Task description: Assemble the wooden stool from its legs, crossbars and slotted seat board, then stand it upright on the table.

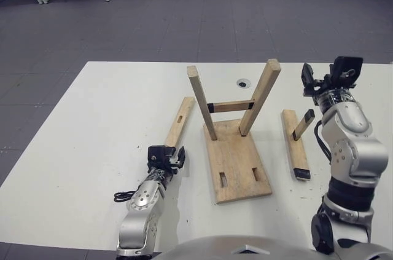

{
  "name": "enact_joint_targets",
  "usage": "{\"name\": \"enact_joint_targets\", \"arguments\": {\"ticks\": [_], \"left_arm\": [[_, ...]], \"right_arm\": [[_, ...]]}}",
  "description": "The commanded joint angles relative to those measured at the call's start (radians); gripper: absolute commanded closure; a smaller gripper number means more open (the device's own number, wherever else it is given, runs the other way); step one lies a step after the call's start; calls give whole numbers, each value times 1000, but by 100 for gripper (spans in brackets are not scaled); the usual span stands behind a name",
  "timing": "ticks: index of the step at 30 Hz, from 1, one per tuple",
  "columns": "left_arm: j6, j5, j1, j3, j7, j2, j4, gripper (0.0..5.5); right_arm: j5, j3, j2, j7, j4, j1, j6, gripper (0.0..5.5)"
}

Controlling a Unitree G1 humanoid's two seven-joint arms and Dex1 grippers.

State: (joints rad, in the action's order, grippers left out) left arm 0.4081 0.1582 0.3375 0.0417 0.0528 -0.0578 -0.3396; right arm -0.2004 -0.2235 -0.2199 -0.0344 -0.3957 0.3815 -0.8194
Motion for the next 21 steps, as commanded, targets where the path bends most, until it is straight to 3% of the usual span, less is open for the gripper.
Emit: {"name": "enact_joint_targets", "arguments": {"ticks": [1, 6, 11, 14, 17, 21], "left_arm": [[11, -9, -10, -2, -12, 9, -6, 167], [13, -15, -13, -8, -3, 7, -6, 167], [16, -18, -24, -6, 2, 3, 0, 167], [18, -19, -44, -8, 10, -5, 12, 167], [15, -20, -43, -9, 7, 0, 14, 167], [8, -19, -20, -5, 0, 12, 6, 167]], "right_arm": [[-3, -16, -23, -10, 14, 56, -110, 210], [0, -34, -31, -52, -169, 221, -107, 210], [58, 45, 25, -29, 45, -160, -23, 210], [69, 46, 75, -38, 147, -269, 85, 210], [38, 3, 92, -44, 106, -216, 148, 210], [-30, -44, 43, 1, -149, -78, 231, 210]]}}
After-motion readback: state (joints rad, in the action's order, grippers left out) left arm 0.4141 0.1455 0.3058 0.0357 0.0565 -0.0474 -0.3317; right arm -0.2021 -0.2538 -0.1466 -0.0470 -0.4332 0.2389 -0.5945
